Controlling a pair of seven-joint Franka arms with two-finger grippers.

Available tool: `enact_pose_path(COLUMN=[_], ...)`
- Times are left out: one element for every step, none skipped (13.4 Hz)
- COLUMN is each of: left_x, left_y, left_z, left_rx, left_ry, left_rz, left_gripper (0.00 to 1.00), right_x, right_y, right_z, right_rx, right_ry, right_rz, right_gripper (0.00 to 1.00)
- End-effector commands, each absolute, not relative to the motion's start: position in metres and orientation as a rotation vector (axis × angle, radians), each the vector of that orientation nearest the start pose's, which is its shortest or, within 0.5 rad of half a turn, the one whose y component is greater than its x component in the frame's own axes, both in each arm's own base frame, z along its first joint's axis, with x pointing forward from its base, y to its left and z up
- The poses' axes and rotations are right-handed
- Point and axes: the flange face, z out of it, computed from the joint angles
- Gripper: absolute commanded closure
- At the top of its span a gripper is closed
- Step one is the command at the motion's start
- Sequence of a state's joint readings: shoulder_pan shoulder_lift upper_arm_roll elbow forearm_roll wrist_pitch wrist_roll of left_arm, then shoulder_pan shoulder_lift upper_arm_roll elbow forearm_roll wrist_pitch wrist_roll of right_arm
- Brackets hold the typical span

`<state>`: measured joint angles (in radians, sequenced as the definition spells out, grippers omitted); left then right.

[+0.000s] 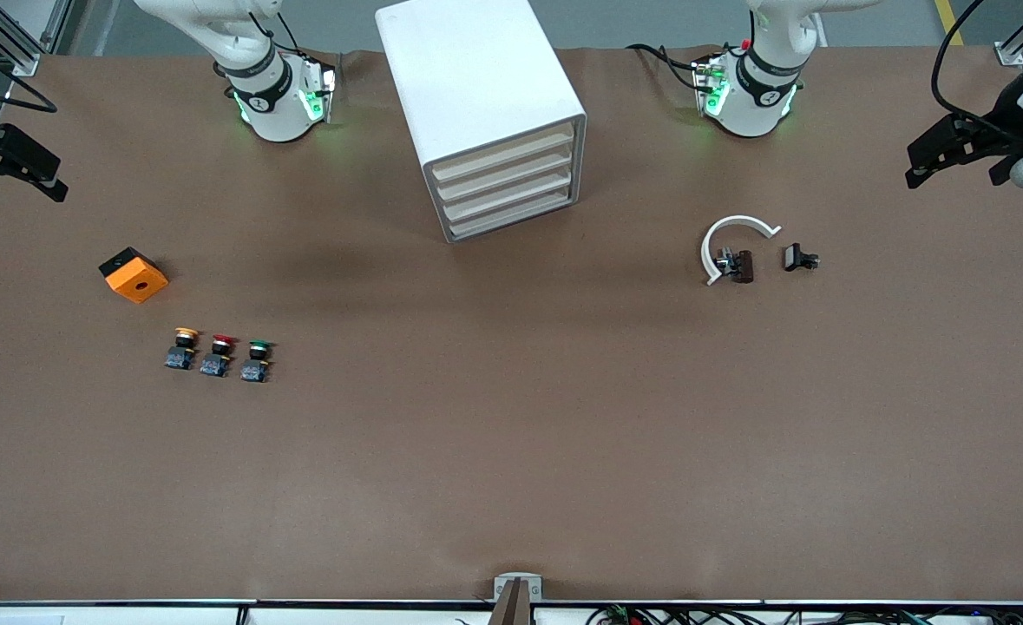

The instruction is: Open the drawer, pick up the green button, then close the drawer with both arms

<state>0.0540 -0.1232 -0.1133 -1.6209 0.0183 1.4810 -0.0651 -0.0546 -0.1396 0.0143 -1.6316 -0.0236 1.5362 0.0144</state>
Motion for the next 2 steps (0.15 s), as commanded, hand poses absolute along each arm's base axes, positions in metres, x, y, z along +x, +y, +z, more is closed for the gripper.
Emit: enact_pose_path(left_x=[0.5064,0.5058], left_y=[-0.0311,-0.0328], left_z=[0.6630,0.6625], left_rx=[-3.089,-3.090], left_ry=[-0.003,-0.003], left_rz=[0.046,0.053], left_gripper=[0.00,0.00], right_x=[0.5096,0.5098], right_y=[-0.0262,-0.0254], right_z=[0.6721,0.6722], right_rx=[-3.154,-3.154], right_ry=[0.091,0.088], right_rz=[-0.074,-0.077], right_gripper=[0.00,0.00])
